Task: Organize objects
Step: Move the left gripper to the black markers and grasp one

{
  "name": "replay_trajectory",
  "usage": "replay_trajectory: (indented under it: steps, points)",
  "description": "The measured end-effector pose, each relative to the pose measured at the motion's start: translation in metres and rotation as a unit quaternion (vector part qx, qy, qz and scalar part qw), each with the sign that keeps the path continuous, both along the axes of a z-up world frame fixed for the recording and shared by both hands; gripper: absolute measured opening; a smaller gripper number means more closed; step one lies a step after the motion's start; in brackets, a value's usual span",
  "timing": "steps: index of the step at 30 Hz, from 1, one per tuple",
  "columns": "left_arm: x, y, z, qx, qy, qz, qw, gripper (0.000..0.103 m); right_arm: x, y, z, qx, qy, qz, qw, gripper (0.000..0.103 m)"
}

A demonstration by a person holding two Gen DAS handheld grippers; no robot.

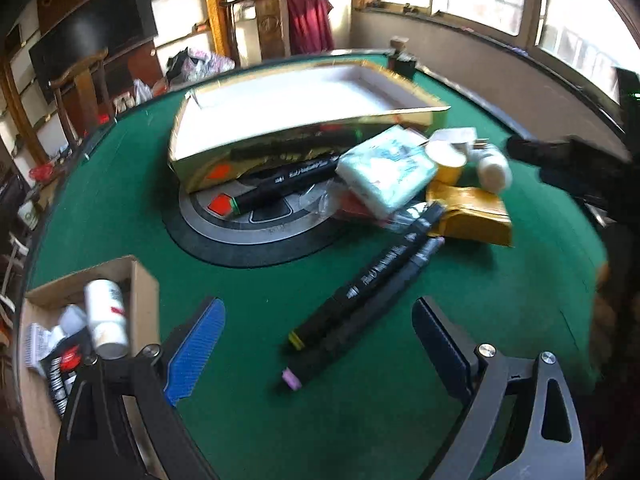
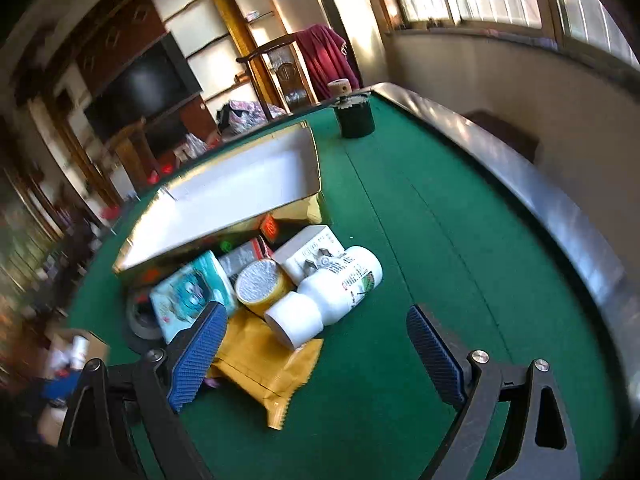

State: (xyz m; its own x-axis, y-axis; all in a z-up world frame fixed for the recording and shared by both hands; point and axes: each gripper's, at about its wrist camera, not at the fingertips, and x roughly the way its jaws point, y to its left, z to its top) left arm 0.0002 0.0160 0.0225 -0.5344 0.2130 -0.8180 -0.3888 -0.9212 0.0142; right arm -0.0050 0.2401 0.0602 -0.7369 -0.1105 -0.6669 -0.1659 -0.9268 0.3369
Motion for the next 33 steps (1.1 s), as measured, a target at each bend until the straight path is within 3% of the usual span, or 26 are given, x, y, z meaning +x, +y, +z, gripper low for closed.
replay_trajectory:
  steps: [4,6,8,9,11,13,16,20,21,33]
  points:
    - [-0.003,0.012,-0.024,0.043,-0.08,-0.032,0.9954,0.094,0.007,-0.002,0.007,-0.002,0.009,0.007,1.0,0.094]
    - [0.01,0.026,-0.024,0.046,-0.09,-0.07,0.9924,0.093,0.006,-0.006,0.006,-0.005,0.002,0.015,1.0,0.094]
    - [0.022,0.034,-0.02,0.076,-0.113,-0.106,0.9849,0.093,0.006,-0.01,0.004,-0.006,-0.005,0.024,1.0,0.094]
    - [0.03,0.038,-0.013,0.09,-0.112,-0.125,0.9817,0.093,0.006,-0.011,0.002,-0.006,-0.006,0.027,1.0,0.094]
    - [0.034,0.04,-0.003,0.079,-0.084,-0.123,0.9858,0.093,0.007,-0.014,0.002,-0.004,-0.007,0.031,0.999,0.094]
    - [0.028,0.039,0.003,0.06,-0.056,-0.097,0.9919,0.093,0.004,-0.015,0.0,-0.007,-0.008,0.033,0.999,0.094]
    - [0.01,0.038,0.0,0.051,-0.047,-0.061,0.9957,0.087,0.001,-0.012,-0.004,-0.015,-0.016,0.032,0.999,0.094]
    - [-0.007,0.04,-0.013,0.029,-0.056,-0.045,0.997,0.036,0.002,-0.008,-0.006,-0.024,-0.019,0.023,0.999,0.094]
    - [-0.008,0.041,-0.018,0.024,-0.063,-0.046,0.9966,0.029,0.002,-0.008,-0.006,-0.024,-0.019,0.022,0.999,0.094]
    - [-0.013,0.068,-0.023,-0.024,-0.035,-0.066,0.9969,0.029,-0.002,-0.015,-0.01,-0.019,-0.03,0.029,0.999,0.094]
